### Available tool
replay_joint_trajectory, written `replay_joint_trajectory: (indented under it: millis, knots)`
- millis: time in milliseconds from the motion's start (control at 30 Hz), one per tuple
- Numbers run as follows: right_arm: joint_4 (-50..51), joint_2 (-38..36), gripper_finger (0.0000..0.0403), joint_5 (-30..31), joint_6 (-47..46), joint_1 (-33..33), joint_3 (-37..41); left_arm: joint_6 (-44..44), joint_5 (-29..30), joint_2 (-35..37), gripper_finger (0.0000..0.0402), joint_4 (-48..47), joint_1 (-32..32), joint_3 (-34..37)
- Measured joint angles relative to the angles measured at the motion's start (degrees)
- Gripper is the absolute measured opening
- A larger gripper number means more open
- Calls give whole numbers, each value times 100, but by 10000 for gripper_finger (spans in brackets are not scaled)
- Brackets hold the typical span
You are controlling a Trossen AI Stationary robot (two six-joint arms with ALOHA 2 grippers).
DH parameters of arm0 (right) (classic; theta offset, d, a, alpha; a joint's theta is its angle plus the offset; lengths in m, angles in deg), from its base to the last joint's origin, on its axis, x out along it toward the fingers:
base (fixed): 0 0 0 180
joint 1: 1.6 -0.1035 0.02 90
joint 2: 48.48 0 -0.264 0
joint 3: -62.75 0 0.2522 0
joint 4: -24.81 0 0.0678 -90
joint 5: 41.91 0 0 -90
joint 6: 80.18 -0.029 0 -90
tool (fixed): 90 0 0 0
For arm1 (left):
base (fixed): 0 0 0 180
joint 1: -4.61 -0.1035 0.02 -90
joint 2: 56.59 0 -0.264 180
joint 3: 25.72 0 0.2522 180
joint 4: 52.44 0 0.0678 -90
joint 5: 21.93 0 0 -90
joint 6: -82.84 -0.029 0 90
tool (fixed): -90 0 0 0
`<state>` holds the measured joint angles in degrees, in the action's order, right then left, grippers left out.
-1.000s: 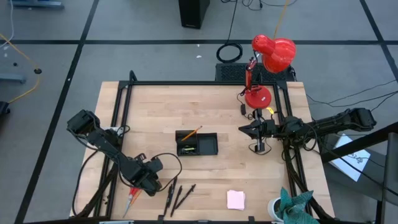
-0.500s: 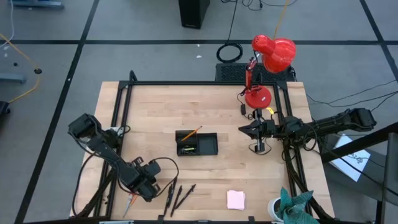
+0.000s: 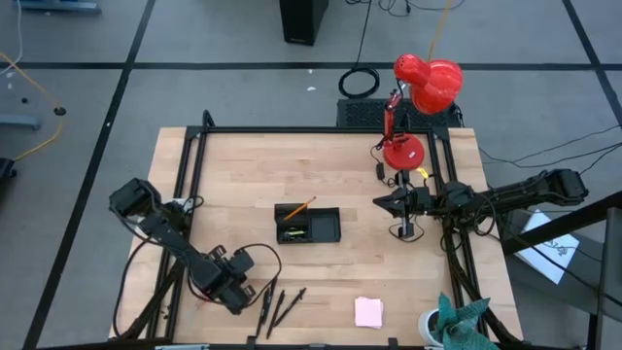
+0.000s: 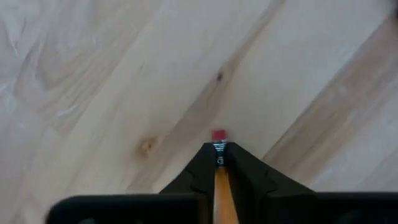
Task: Pick and place office supplies into organizer
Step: Put the pencil into the mesh desk organizer
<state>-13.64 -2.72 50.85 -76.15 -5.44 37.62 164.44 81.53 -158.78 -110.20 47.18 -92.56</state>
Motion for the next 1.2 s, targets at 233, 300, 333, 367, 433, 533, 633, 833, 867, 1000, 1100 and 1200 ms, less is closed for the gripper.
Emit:
replay_joint_trajectory:
  millis: [233, 300, 333, 367, 433, 533, 633, 833, 867, 1000, 1100, 1200]
  knots:
    - [-14, 2, 4, -1, -19, 0, 0, -105, 419, -13, 32, 127, -330, 17]
    - [-14, 1, 4, -2, -19, 0, -1, -172, 477, -20, 38, 137, -455, 22]
    - [-17, 1, 4, -2, -19, -1, 0, -200, 488, -20, 39, 143, -523, 24]
    - [-15, -1, 4, -2, -19, -1, 1, -202, 511, -22, 38, 146, -588, 24]
    - [-17, -1, 4, -2, -19, -1, 2, -197, 526, -22, 33, 151, -715, 24]
    - [-16, 1, 4, -2, -19, 0, 0, -175, 525, -22, 22, 161, -891, 24]
    - [-17, 2, 4, -2, -19, -2, 1, -207, 554, -22, 16, 169, -1015, 24]
    - [-17, -1, 4, -4, -18, -2, 2, -389, 726, 34, 51, 161, -1023, 44]
    - [-17, -1, 4, -4, -17, -2, 0, -410, 754, 70, 62, 154, -1017, 46]
    - [-17, 2, 4, -4, -17, -1, 2, -577, 783, 293, 101, 108, -1038, 76]
    - [-17, 0, 4, -4, -17, 0, 2, -691, 781, 477, 123, 98, -1056, 61]
    - [-19, 2, 4, -4, -19, -2, 2, -804, 626, 528, 137, 52, -1052, 61]
